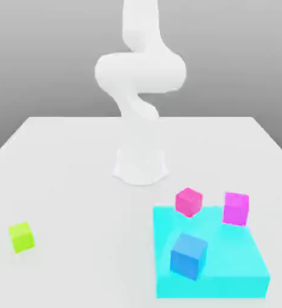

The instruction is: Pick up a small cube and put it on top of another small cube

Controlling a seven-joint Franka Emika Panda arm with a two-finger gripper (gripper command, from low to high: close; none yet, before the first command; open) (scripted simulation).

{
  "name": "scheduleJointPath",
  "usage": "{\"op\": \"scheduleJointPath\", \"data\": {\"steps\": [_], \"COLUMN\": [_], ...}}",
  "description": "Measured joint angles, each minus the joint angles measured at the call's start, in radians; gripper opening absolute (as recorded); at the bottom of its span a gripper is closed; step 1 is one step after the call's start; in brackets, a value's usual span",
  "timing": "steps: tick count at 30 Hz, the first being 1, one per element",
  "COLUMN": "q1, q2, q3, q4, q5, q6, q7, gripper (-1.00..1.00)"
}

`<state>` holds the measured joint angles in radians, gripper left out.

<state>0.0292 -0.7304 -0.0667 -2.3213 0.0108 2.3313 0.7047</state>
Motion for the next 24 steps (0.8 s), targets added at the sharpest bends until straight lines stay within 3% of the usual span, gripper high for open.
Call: {"op": "scheduleJointPath", "data": {"steps": [16,24], "q1": [0.138,0.116], "q2": [0.441,0.677], "q3": [-0.421,-0.547], "q4": [-0.138,-0.203], "q5": [0.158,0.304], "q6": [0.205,0.298], "q7": [-0.676,-1.059], "gripper": [0.00,0.00]}}
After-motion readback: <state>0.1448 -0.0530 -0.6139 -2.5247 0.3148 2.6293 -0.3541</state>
